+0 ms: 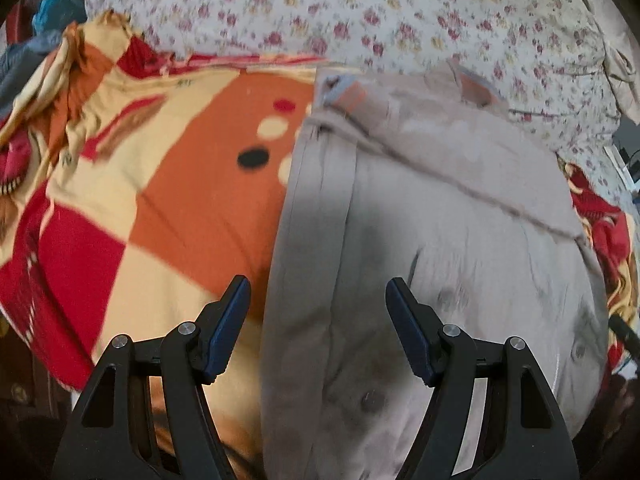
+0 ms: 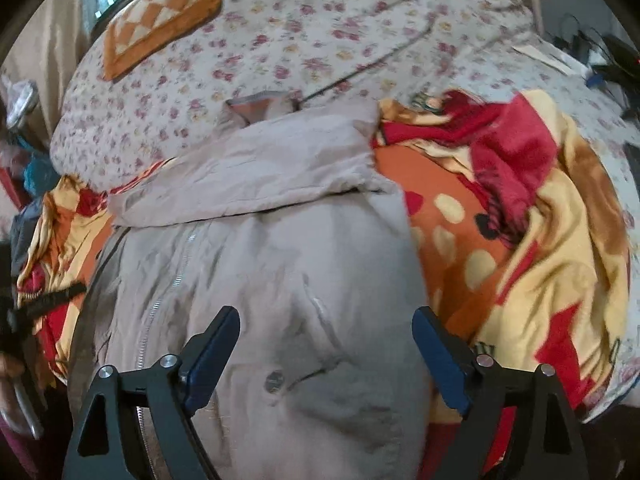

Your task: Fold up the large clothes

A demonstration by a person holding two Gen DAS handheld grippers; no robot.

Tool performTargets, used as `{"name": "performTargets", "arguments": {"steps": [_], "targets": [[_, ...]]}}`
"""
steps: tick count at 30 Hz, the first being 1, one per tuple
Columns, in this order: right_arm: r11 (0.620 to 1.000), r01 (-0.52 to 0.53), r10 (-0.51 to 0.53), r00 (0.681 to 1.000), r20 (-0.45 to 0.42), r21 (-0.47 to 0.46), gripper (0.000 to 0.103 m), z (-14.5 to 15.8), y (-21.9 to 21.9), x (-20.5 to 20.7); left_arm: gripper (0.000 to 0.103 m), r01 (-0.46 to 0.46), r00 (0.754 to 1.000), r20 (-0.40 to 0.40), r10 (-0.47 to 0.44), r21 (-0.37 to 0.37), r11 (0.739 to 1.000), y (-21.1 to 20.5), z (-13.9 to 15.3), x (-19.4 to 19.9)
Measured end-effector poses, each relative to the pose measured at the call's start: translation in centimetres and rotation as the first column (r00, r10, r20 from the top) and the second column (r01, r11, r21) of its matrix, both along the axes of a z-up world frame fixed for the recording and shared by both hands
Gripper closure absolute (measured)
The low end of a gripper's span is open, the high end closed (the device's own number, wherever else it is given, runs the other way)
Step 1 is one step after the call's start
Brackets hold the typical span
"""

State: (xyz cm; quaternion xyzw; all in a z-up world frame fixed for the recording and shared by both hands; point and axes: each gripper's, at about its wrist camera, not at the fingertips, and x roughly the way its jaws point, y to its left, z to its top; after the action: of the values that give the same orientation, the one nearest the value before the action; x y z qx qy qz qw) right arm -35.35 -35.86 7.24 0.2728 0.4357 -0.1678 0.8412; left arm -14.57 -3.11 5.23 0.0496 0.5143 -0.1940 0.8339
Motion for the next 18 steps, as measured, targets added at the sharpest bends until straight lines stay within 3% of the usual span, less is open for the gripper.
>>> {"name": "performTargets", "arguments": {"steps": [4,7,12,16,18], "targets": [[0.999,0.026,-0.025,1.000,-0.014,0.030,0.017,-0.9,-0.6,-0.8,0.032,-0.012,0.999,-0.035,0.012,0.015,1.000,0.6,-1.2,-1.0],[1.000,0.031,-0.031,0.999,-0.024,0.003,0.017,-1.0,-0.7,-0.4,0.032,-0.023,0.999,-0.045,0.024,0.025,0.999,0.9,-1.7,-1.0],[0.986,0.020,-0.030,0.998,-0.058,-0.163,0.017,-1.1,-1.8,2.6,0.032,-0.040,0.998,-0.051,0.040,0.014,0.999,0.9,-1.9,-0.6],[0.938,-0.019,-0.040,0.986,-0.161,-0.346,0.017,-2.9,-3.5,7.1,0.032,-0.036,0.998,-0.058,0.038,0.030,0.999,0.6,-2.3,-0.2],[0.933,-0.042,-0.038,0.976,-0.215,-0.357,0.020,-4.4,-4.5,8.9,0.032,-0.036,0.998,-0.053,0.037,0.034,0.999,0.6,-2.4,-0.1]]}}
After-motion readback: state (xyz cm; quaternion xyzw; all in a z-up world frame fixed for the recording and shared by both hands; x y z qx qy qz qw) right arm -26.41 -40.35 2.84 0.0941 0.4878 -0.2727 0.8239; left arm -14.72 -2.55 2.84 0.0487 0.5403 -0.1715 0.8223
